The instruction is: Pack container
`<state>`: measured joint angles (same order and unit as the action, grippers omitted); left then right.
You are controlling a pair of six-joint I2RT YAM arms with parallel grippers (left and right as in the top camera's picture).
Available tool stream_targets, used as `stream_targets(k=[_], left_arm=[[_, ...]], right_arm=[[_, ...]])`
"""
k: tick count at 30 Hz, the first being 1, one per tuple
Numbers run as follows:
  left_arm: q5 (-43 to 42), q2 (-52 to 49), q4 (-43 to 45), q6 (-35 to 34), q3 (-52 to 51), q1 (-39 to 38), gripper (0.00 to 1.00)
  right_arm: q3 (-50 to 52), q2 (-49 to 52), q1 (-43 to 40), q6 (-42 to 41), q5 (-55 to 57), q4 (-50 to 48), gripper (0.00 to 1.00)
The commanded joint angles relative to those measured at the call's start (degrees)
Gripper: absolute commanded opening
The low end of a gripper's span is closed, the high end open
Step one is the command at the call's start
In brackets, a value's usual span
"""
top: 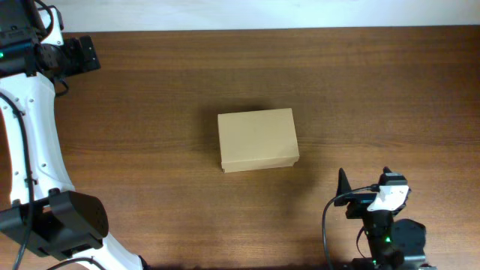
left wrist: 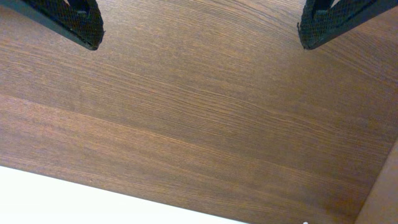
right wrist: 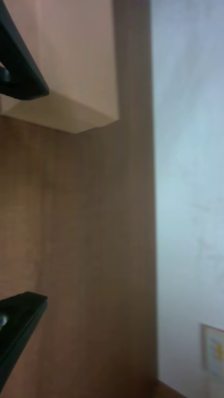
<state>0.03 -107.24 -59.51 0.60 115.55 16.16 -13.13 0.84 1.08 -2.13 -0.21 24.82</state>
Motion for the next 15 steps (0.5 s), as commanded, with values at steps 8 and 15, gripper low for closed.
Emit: stream_targets(k=[8, 15], left_arm=[[0.0, 1.2, 0.0, 0.3, 1.1, 0.1, 1.0], [0.0, 1.2, 0.0, 0.3, 1.1, 0.1, 1.0]], right_arm=[[5.7, -0.7, -0.5, -0.1, 0.9, -0.4, 0.99], [6.1, -0.7, -0.5, -0.1, 0.9, -0.6, 0.99]])
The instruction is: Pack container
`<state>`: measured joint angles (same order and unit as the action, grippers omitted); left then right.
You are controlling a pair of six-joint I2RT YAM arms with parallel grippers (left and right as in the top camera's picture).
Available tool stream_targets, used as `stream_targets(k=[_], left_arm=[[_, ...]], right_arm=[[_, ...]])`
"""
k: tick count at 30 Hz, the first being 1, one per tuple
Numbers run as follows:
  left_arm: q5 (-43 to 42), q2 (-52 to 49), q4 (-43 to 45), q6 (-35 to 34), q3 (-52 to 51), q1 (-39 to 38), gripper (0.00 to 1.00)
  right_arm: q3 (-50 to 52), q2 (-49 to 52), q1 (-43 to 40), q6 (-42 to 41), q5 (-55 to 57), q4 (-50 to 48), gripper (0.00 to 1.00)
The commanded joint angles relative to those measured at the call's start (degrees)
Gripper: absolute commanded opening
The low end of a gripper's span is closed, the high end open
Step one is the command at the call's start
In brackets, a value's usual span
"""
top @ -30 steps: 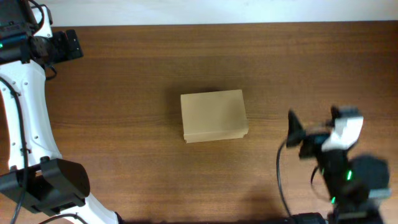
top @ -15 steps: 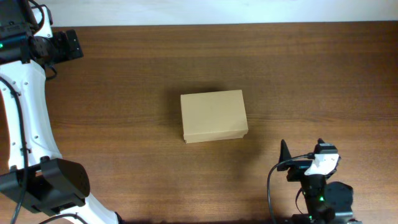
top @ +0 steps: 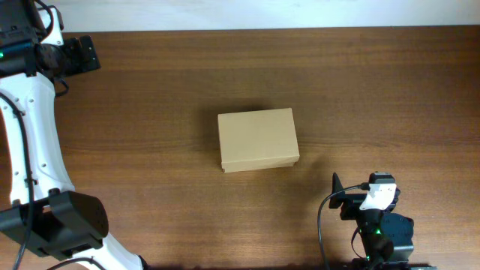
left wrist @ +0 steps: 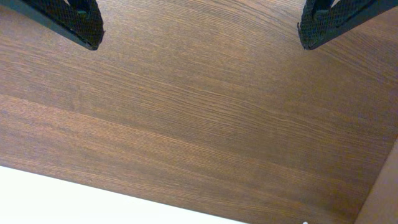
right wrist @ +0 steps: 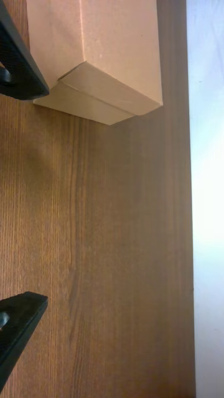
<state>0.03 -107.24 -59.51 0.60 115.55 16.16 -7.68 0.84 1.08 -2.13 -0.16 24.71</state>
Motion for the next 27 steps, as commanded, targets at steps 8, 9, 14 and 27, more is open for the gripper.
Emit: stream_targets(k=[8, 9, 14, 27], left_arm=[[0.0, 1.2, 0.0, 0.3, 1.1, 0.1, 1.0], [0.0, 1.2, 0.0, 0.3, 1.1, 0.1, 0.99], [0.0, 1.2, 0.0, 0.3, 1.1, 0.1, 1.0], [0.0, 5.4, 0.0, 0.3, 0.7, 0.1, 1.0]], right_arm=[[0.7, -0.7, -0.5, -0.1, 0.9, -0.5, 0.99], [0.7, -0.7, -0.5, -0.1, 0.9, -0.5, 0.99], [0.7, -0.7, -0.5, -0.1, 0.9, -0.5, 0.99], [0.7, -0.7, -0.5, -0.1, 0.9, -0.5, 0.99]])
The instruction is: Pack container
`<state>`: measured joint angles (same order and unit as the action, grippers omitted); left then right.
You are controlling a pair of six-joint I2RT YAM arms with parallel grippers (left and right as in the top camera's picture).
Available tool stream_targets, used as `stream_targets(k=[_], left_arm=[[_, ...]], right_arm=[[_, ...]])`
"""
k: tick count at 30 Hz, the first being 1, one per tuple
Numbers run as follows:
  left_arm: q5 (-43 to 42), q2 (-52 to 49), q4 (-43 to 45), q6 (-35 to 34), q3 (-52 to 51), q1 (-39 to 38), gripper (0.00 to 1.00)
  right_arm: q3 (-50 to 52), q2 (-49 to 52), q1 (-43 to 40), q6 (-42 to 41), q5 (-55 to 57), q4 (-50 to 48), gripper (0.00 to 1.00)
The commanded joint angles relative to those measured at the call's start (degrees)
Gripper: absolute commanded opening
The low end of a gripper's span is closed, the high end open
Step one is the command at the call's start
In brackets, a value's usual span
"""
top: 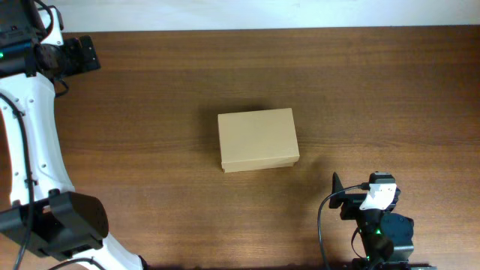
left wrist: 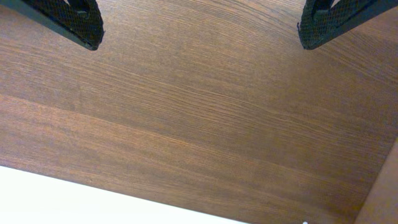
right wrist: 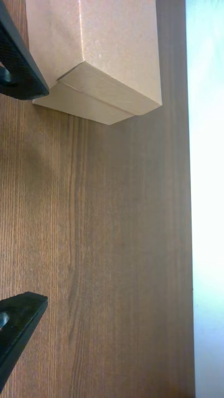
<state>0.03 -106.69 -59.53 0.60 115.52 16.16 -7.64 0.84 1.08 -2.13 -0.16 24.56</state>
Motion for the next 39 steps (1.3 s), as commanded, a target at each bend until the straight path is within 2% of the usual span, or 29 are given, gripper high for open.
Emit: stream_targets(k=[1, 6, 11, 14, 20, 26, 33, 39], left_arm=[[0.3, 6.4, 0.2, 0.3, 0.4, 0.1, 1.0], [4.4, 17.0, 0.0, 0.3, -4.3, 0.1, 1.0], [2.9, 34.6, 4.2, 0.2, -19.8, 0.1, 1.0], [-2.1, 45.8, 10.2, 0.2, -33.0, 0.1, 1.0], [-17.0, 71.6, 25.8, 0.2, -66.5, 0.1, 0.99], [-26.5, 88.5, 33.6, 0.2, -88.1, -1.7, 1.0], [-26.6, 96.6, 33.6, 0.3, -96.7, -9.3, 0.99], [-24.3, 99.1, 33.5, 0.3, -100.0, -10.3, 1.0]], right_arm=[[0.6, -0.7, -0.5, -0.1, 0.9, -0.3, 0.99], [0.6, -0.7, -0.5, -0.1, 0.9, -0.3, 0.99], [0.6, -0.7, -0.5, -0.1, 0.9, -0.3, 0.99], [0.6, -0.7, -0.5, -0.1, 0.9, -0.3, 0.99], [0.6, -0.7, -0.5, -0.1, 0.9, -0.3, 1.0], [0.6, -0.7, -0.5, -0.1, 0.9, -0.3, 0.99], [0.6, -0.7, -0.5, -0.1, 0.9, -0.3, 0.99], [0.6, -0.7, -0.5, -0.1, 0.9, -0.3, 0.99]])
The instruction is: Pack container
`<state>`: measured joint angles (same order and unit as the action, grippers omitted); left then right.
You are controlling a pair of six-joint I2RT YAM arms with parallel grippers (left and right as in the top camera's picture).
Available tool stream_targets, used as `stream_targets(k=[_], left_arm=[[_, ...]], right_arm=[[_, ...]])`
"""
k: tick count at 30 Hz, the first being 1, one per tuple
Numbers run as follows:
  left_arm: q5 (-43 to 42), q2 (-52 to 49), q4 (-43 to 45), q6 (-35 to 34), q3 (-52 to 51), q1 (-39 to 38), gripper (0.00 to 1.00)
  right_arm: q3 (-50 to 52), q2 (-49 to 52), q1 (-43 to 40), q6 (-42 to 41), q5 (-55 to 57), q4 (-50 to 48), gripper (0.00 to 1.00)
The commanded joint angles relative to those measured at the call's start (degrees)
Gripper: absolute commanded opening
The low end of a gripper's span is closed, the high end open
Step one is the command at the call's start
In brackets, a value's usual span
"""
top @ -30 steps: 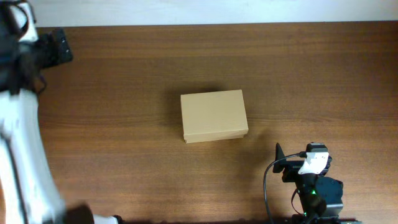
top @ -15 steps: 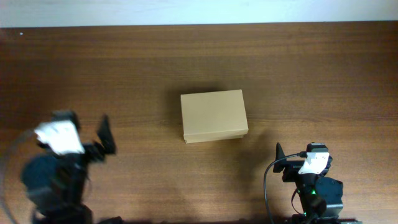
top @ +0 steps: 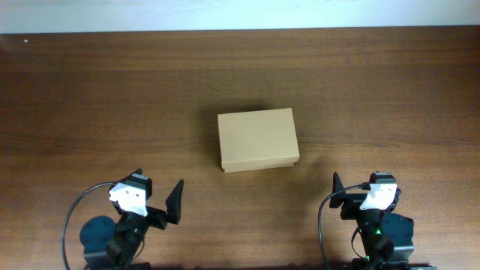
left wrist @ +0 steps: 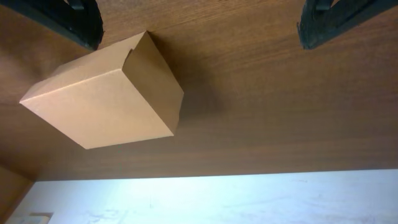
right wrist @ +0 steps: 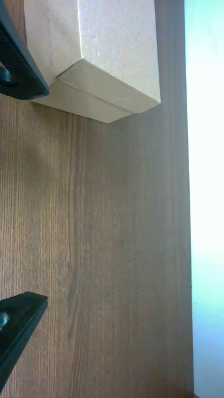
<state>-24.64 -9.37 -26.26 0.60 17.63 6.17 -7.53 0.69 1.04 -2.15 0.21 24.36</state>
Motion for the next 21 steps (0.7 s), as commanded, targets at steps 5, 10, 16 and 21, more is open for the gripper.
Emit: stream_targets(k=[5, 10, 16, 21], left_arm=[[0.0, 5.0, 0.0, 0.2, -6.4, -0.5, 1.0], [0.0, 5.7, -1.2, 0.3, -9.5, -0.9, 1.0], [0.4, 5.8, -1.8, 0.3, -9.5, -3.1, 1.0], [0.4, 6.1, -1.6, 0.3, -9.5, -4.0, 1.0]], right_arm=[[0.5, -0.5, -0.4, 0.0, 0.5, -0.2, 0.99], [0.5, -0.5, -0.4, 0.0, 0.5, -0.2, 0.99], [0.5, -0.5, -0.4, 0.0, 0.5, -0.2, 0.99], [0.5, -0.5, -0.4, 0.0, 0.5, -0.2, 0.99]])
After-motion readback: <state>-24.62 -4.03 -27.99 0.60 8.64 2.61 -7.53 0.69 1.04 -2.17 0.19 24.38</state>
